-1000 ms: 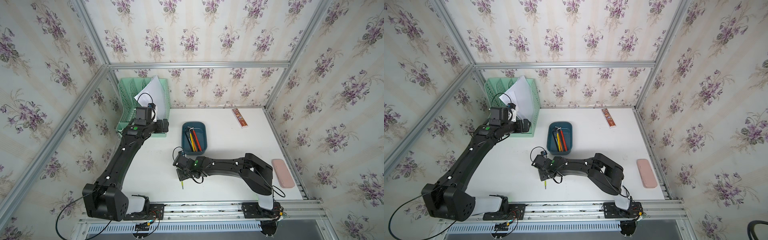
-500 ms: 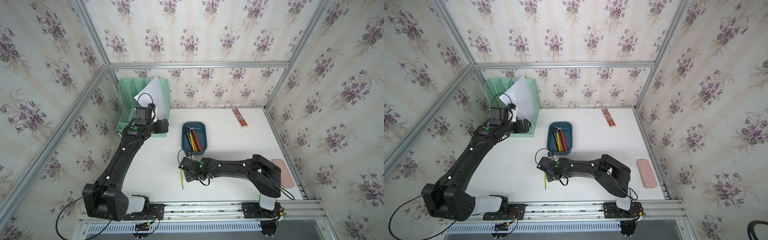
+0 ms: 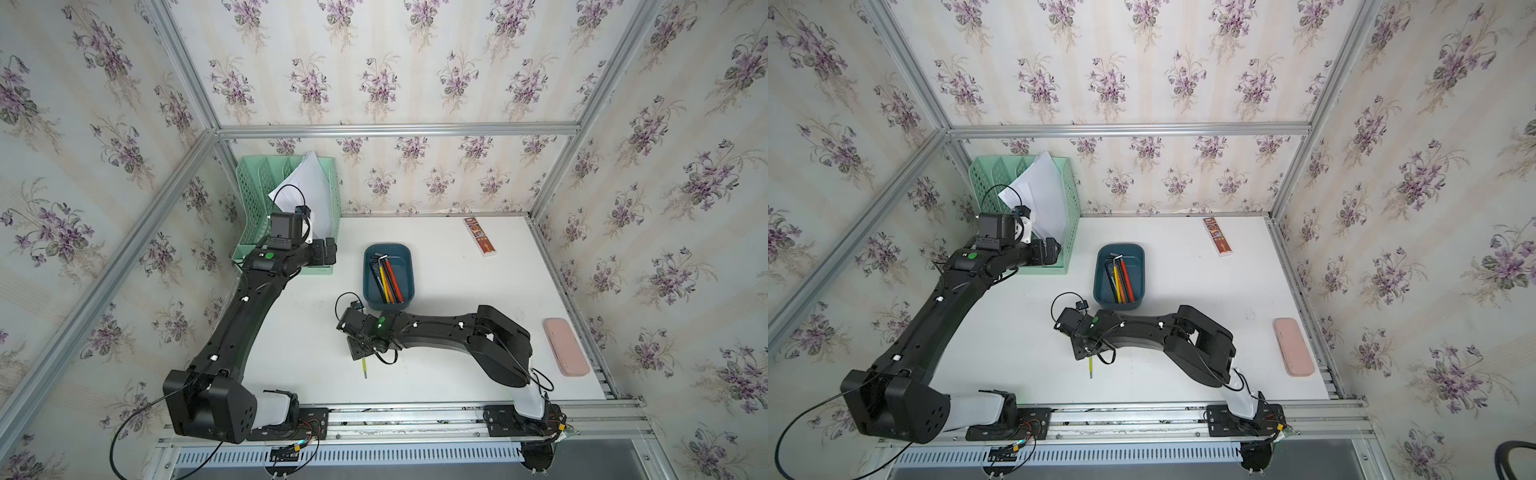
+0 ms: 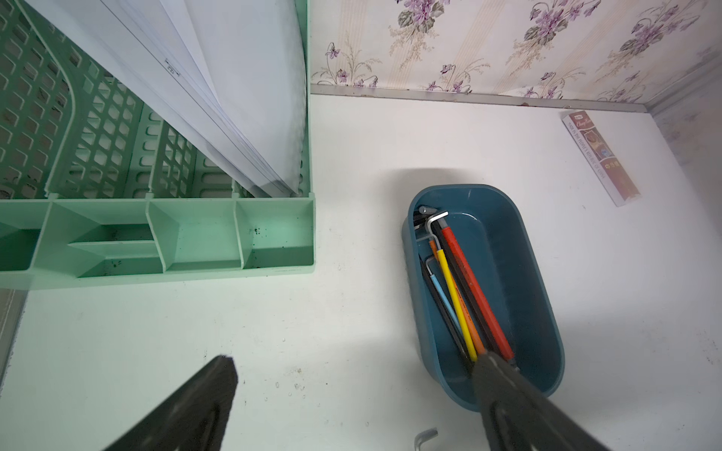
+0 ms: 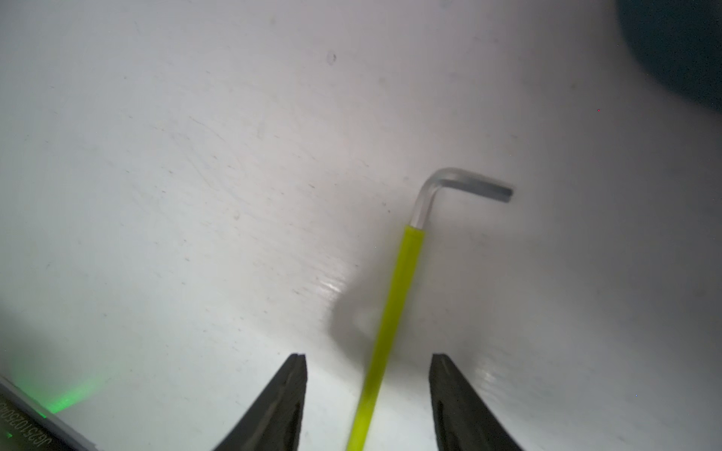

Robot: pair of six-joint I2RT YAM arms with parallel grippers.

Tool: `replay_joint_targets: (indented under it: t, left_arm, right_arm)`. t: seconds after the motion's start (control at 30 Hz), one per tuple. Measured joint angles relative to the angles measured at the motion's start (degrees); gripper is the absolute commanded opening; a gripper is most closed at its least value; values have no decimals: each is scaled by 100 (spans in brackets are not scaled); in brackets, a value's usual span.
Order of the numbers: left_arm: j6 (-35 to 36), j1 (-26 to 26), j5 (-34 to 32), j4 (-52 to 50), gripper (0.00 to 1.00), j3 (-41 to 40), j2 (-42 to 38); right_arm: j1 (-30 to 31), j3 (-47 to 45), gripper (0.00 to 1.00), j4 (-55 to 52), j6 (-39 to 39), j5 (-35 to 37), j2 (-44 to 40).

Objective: Put the hex key on the desktop into the storage box
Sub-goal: Pick up the Allen key from the center of the board.

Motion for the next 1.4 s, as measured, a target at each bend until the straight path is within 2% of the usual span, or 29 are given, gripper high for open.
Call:
replay_joint_targets:
  t: [0.4, 0.7, 0.9, 1.1, 1.2, 1.4]
  left_arm:
    - [0, 0, -37, -13, 99, 9, -79]
    - [0, 0, -2, -13, 99, 2, -107]
    - [0, 0, 0, -13, 99, -13, -98]
    - [-2, 0, -7, -11, 99, -101, -61]
    - [-2, 0, -48, -11, 99, -101, -20]
    - [0, 0, -87, -11, 99, -107, 24]
  right_arm:
    - [70, 334, 46, -162, 155, 472, 446]
    - [107, 96, 44, 352, 249, 870, 531]
    - [109, -269, 34, 984, 269, 1141, 459]
    - [109, -780, 9, 1711, 315, 1340, 304]
    - [101, -1019, 2, 2035, 424, 1296, 190]
    - [74, -1464, 0, 2409, 553, 1106, -138]
